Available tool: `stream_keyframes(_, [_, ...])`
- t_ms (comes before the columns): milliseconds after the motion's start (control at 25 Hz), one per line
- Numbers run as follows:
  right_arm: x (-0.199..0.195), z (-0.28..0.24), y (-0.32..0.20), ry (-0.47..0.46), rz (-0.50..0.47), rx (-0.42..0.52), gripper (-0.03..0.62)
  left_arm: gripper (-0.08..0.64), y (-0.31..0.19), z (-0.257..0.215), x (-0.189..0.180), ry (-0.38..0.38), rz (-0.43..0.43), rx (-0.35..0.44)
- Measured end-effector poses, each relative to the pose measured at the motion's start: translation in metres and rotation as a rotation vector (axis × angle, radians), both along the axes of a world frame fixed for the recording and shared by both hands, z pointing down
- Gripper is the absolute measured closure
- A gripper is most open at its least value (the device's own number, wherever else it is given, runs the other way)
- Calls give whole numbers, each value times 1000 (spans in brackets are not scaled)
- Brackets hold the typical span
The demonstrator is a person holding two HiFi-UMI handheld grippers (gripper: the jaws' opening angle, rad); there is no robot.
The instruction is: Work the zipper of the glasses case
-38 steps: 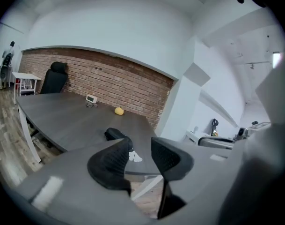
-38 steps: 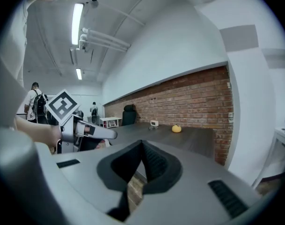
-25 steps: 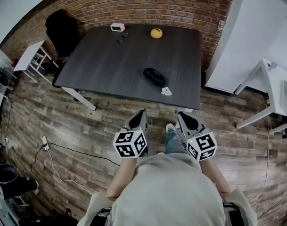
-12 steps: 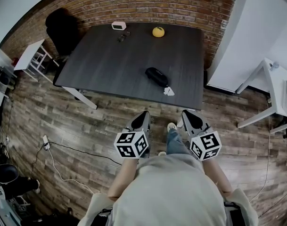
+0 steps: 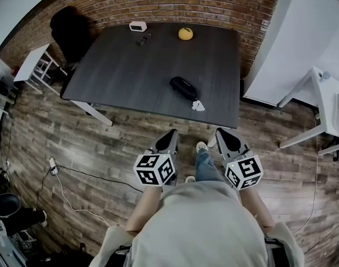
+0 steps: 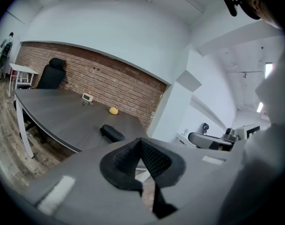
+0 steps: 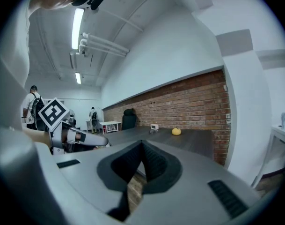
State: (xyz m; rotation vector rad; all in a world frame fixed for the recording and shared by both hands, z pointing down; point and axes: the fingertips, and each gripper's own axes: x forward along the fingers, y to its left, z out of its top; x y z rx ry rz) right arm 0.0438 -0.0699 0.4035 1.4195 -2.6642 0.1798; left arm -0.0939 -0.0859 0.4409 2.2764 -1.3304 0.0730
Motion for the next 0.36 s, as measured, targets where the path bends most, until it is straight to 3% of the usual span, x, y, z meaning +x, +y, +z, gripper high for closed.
stream_keyframes(360, [0,-3,-13,-11,-9,-2,591,549,-11,-6,9,22,18,-5])
